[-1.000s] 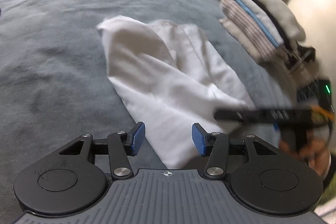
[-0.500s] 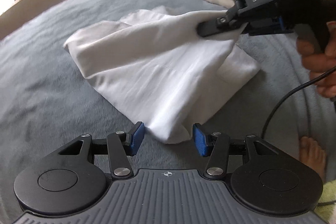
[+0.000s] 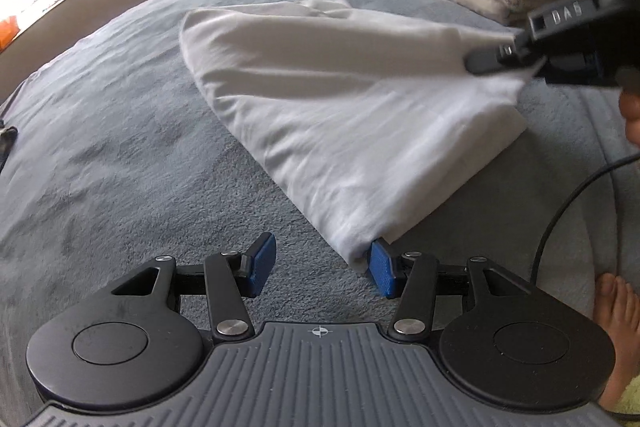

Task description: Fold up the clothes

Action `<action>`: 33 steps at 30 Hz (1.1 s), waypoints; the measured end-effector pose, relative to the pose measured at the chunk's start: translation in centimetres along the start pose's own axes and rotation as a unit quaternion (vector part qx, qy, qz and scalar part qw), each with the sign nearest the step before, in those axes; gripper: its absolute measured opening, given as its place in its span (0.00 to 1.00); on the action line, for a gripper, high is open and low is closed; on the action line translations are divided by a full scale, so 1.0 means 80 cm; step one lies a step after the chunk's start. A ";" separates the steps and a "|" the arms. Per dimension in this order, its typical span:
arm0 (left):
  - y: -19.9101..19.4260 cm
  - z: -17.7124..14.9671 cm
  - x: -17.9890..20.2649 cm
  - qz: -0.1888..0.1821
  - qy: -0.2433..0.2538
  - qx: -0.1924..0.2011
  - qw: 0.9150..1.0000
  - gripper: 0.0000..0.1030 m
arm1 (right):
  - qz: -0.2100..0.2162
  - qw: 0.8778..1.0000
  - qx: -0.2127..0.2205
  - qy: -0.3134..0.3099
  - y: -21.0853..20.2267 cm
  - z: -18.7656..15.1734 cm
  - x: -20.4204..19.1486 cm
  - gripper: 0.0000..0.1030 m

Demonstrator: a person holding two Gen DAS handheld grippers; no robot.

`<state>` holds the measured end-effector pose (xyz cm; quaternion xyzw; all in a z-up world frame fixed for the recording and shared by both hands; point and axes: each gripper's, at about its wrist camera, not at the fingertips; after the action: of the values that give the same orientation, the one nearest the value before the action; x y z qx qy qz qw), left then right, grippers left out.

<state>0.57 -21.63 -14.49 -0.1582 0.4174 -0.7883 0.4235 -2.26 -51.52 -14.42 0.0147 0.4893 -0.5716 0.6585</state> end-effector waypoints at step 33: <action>-0.003 0.023 -0.014 0.007 -0.053 0.039 0.998 0.49 | -0.040 0.999 -0.023 0.025 0.016 -0.029 0.028 0.06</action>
<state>2.21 -21.61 -13.06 -0.1800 0.3649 -0.7915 0.4560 -3.05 -51.36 -17.76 -0.0061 0.5188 -0.5856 0.6228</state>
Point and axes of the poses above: each gripper's, at about its wrist camera, not at the fingertips, and y roughly the way its jaws point, x to its right, z to its top, and after that the axes turned 1 degree about -y, right-handed
